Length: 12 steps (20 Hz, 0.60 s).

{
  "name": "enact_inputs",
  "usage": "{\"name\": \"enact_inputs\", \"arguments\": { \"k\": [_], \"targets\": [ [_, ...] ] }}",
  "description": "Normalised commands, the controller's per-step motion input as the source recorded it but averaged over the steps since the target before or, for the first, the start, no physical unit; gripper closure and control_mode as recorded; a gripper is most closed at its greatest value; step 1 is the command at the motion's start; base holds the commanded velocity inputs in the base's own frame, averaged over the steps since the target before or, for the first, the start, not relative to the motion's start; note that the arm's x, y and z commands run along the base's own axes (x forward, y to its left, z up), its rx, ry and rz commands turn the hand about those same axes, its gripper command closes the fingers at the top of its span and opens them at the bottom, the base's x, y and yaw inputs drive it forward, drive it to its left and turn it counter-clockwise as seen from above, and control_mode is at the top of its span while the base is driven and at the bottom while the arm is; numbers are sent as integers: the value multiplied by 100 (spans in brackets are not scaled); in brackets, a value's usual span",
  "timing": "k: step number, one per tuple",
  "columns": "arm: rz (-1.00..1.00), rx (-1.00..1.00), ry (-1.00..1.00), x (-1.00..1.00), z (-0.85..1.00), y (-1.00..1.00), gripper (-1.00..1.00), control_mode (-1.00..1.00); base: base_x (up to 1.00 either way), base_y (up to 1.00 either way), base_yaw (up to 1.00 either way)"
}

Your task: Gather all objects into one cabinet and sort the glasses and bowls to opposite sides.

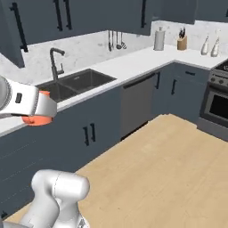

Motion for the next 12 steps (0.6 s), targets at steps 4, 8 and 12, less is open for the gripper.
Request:
{"name": "enact_inputs", "arguments": {
  "k": [4,8,12],
  "targets": [
    [0,0,0,0,0,0,100,100,12,-22,-73],
    [0,0,0,0,0,0,100,100,41,-18,-64],
    [0,0,0,0,0,0,100,100,70,-6,-51]
  ]
}}
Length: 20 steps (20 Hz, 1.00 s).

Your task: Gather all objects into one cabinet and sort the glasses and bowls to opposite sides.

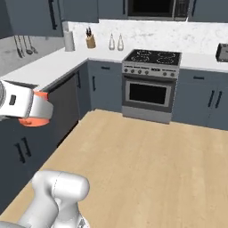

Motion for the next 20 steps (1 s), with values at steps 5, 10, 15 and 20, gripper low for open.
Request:
{"name": "enact_inputs", "arguments": {
  "k": [5,10,15,20],
  "targets": [
    [0,0,0,0,0,0,100,100,93,-3,-41],
    [0,0,0,0,0,0,100,100,100,0,-18],
    [0,0,0,0,0,0,100,100,100,0,-11],
    [0,0,0,0,0,0,100,100,100,0,-6]
  ]
}}
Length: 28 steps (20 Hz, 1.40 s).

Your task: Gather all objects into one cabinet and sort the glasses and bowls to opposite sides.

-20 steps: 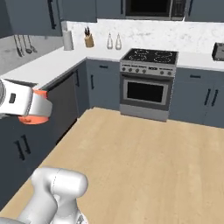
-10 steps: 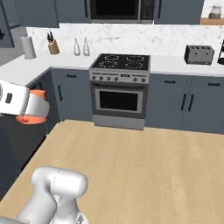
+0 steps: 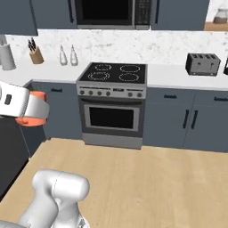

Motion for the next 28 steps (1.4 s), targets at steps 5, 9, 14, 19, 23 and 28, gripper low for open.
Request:
{"name": "enact_inputs", "arguments": {
  "k": [5,9,14,19,23,28],
  "targets": [
    [0,0,0,0,0,0,100,100,100,0,-1],
    [0,0,0,0,0,0,100,100,100,-1,0],
    [0,0,0,0,0,0,100,100,100,-3,14],
    [0,0,0,0,0,0,100,100,44,-11,54],
    [0,0,0,0,0,0,100,100,29,-22,68],
    [0,0,0,0,0,0,100,100,32,-28,76]
  ]
}}
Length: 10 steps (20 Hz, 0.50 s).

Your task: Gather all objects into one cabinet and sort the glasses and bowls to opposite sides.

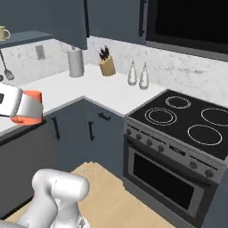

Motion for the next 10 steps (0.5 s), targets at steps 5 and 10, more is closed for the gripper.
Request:
{"name": "enact_inputs", "arguments": {
  "k": [5,10],
  "targets": [
    [0,0,0,0,0,0,100,100,43,-16,80],
    [0,0,0,0,0,0,100,100,58,-24,79]
  ]
}}
